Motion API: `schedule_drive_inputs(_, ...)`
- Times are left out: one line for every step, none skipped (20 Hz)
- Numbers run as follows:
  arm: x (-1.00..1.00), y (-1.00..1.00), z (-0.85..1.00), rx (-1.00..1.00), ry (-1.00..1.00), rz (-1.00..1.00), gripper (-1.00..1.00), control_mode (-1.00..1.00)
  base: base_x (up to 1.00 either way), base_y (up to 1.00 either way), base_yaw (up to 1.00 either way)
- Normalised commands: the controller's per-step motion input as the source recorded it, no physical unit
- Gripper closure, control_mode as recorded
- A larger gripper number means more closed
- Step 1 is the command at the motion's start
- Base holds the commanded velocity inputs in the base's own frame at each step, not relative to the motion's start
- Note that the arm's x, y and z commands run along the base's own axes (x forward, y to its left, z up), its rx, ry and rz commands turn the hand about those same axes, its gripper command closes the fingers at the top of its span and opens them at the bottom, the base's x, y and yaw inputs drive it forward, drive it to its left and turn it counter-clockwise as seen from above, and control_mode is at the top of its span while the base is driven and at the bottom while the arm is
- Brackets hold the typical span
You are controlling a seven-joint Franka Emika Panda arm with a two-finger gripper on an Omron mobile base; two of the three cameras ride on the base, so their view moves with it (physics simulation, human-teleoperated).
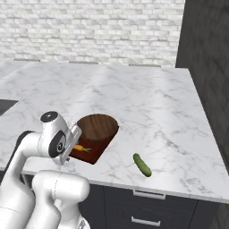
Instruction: Place the two vegetables and bowl onto the tray for setting up a vegetable dip station.
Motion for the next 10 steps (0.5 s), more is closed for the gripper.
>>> schedule_drive_inputs(-0.28, -0.43, 0.10, -0.01, 0.00, 0.13, -1.00, -1.00, 0.00, 0.00, 0.00)
schedule_drive_inputs(-0.27, -0.44, 0.10, -0.02, 0.00, 0.14, -1.00, -1.00, 0.00, 0.00, 0.00)
schedule_drive_inputs(-0.25, -0.43, 0.09, -0.02, 0.00, 0.14, -1.00, -1.00, 0.00, 0.00, 0.00)
schedule_drive_inputs(-0.24, -0.42, 0.09, -0.02, 0.00, 0.14, -1.00, -1.00, 0.00, 0.00, 0.00)
schedule_drive_inputs(-0.22, -0.41, 0.08, -0.03, 0.00, 0.15, -1.00, -1.00, 0.00, 0.00, 0.00)
schedule_drive_inputs(-0.20, -0.41, 0.07, -0.04, 0.00, 0.15, -1.00, -1.00, 0.00, 0.00, 0.00)
schedule_drive_inputs(-0.17, -0.40, 0.06, -0.05, 0.00, 0.15, -1.00, -1.00, 0.00, 0.00, 0.00)
schedule_drive_inputs(-0.14, -0.38, 0.06, -0.08, 0.00, 0.17, -1.00, -1.00, 0.00, 0.00, 0.00)
schedule_drive_inputs(-0.11, -0.36, 0.06, -0.10, 0.00, 0.19, -1.00, -1.00, 0.00, 0.00, 0.00)
schedule_drive_inputs(-0.09, -0.34, 0.07, -0.11, 0.00, 0.23, -1.00, -1.00, 0.00, 0.00, 0.00)
